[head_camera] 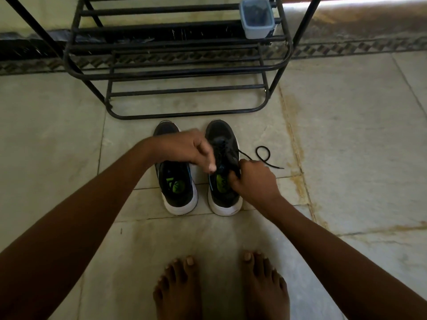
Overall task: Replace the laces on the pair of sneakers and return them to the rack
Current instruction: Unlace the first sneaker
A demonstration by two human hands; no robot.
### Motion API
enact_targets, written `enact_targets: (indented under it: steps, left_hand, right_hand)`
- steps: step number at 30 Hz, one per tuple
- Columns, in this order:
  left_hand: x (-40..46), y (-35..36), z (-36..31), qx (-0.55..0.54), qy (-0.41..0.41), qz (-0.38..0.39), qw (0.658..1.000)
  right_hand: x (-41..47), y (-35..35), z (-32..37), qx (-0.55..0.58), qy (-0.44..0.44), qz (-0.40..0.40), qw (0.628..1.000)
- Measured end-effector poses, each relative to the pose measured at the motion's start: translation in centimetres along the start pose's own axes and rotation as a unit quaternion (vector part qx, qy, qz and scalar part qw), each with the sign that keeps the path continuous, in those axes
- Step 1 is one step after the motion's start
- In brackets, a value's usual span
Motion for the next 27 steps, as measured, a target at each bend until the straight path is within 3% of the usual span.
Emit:
enact_targets:
  steps: [2, 4, 7, 10, 13, 20, 23, 27]
  left_hand:
    - [0.2, 0.9, 0.7, 0.047, -0.041, 0.018, 0.998]
    - [0.6, 0.4, 0.8, 0.077, -0.036, -0.064, 0.994]
    - [1.1, -1.3, 0.5, 0.179, 0.002, -0.204, 0.963]
    - [2.1, -1.3, 1.9, 0.247, -0.041, -0.165, 0.954]
    - [2.9, -1.2, 3.3, 0.285, -0.082, -0.119, 0.948]
    - [3.0, -1.3, 4.6, 0.296, -0.080, -0.131, 0.943]
    - [2.9, -1.1, 4.5, 0.294, -0.068, -0.140, 0.943]
    - [3.0, -0.9, 4.4, 0.301, -0.056, -0.148, 0.941]
  right_hand:
    - [0.6, -0.8, -0.6, 0.020, -0.025, -0.006, 0.999]
    - [1.5, -1.9, -0.7, 0.062, -0.056, -0.017, 0.996]
    - [3.2, -3.7, -0.3, 0.099, -0.114, -0.061, 0.987]
    - [5.2, -4.4, 1.0, 0.094, -0.172, -0.063, 0.979]
    - [7.2, -3.4, 2.4, 0.062, -0.225, -0.016, 0.972]
    - [9.3, -1.3, 2.9, 0.023, -0.261, 0.060, 0.963]
    - [9.4, -1.2, 3.3, 0.008, -0.283, 0.047, 0.958]
    - [8.6, -2.2, 3.1, 0.042, -0.295, -0.027, 0.954]
Point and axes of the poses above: each hand's wrist, its own x-axis towards the middle knuckle, its own y-axis out of the palm, z = x × y, the point moved 7 cm from there along x, towards the middle knuckle, and after that the axes turned 14 degrees about -x, right-handed, at the moved point
